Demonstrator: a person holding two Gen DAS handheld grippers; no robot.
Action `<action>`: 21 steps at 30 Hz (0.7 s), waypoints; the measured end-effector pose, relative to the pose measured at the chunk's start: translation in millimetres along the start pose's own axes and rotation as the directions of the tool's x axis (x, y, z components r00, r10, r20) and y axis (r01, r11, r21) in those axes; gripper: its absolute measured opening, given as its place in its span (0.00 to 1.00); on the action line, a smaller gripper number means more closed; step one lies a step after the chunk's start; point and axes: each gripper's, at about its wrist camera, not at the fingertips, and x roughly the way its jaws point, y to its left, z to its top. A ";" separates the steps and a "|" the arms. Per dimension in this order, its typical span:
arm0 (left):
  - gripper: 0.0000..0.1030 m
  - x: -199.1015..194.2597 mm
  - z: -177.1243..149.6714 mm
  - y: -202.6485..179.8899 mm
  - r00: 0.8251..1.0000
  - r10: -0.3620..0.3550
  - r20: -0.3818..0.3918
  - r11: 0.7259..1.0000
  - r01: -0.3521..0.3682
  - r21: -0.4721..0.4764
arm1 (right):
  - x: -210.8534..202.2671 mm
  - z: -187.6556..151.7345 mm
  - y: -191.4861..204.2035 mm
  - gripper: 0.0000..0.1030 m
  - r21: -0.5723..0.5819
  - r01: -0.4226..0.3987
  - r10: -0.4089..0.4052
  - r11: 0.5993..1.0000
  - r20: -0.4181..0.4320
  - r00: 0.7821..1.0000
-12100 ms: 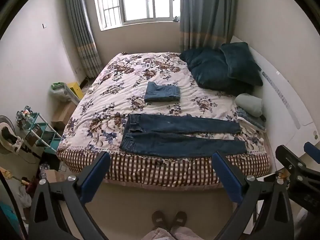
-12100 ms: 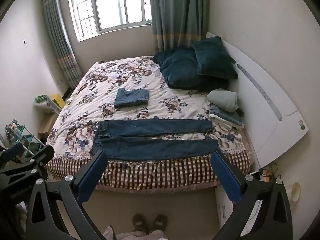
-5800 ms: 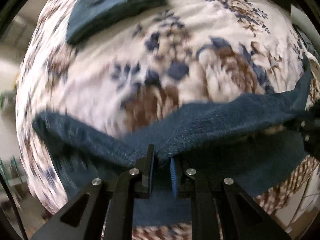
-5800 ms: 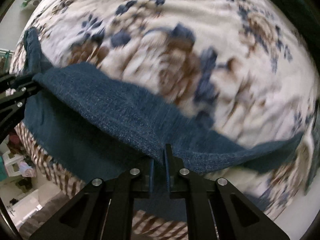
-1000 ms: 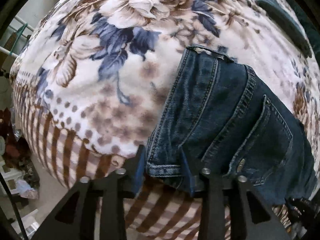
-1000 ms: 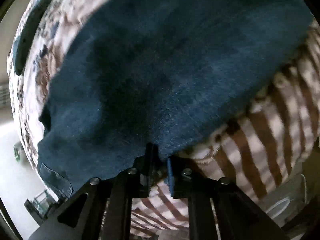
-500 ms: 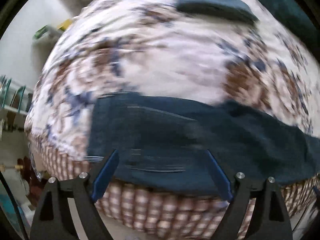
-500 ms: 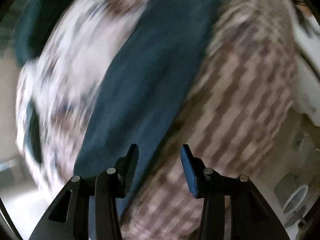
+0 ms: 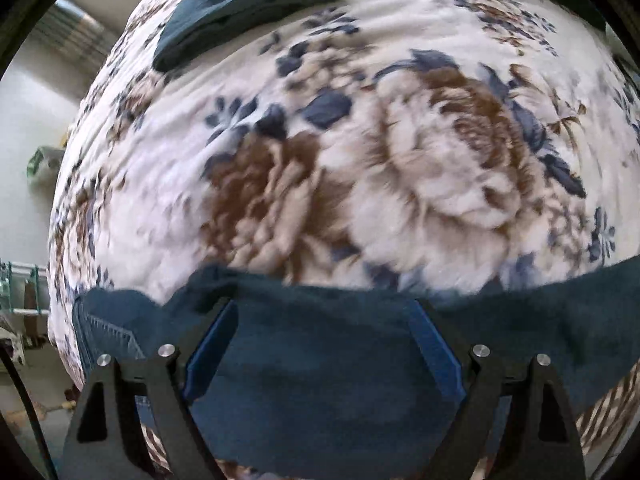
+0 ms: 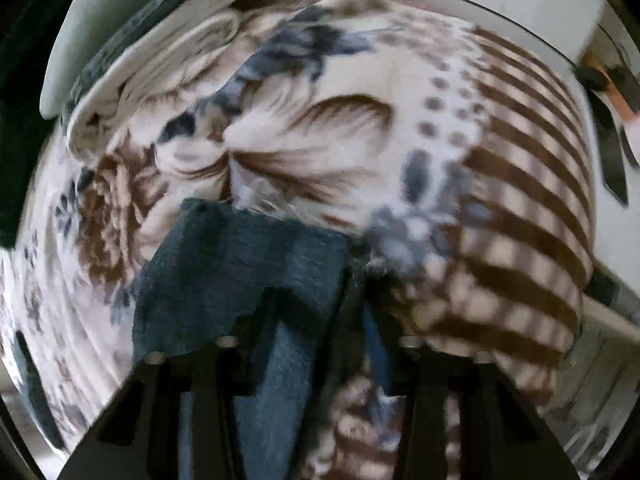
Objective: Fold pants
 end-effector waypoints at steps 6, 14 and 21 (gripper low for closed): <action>0.85 -0.7 3.1 0.3 0.999 0.033 -0.002 0.999 -0.033 -0.007 | -22.9 7.3 -6.3 0.10 -0.006 0.009 -0.009 1.000 0.086 0.996; 0.85 1.6 -14.5 47.6 0.997 0.015 -0.071 0.986 -0.026 -0.162 | -18.5 24.5 13.0 0.36 -0.123 0.023 -0.040 0.992 -0.133 0.990; 0.85 -2.6 -40.4 127.6 0.997 0.010 -0.077 0.955 -0.033 -0.294 | -69.3 -81.4 132.7 0.54 -0.353 -0.310 0.135 0.883 -0.443 0.887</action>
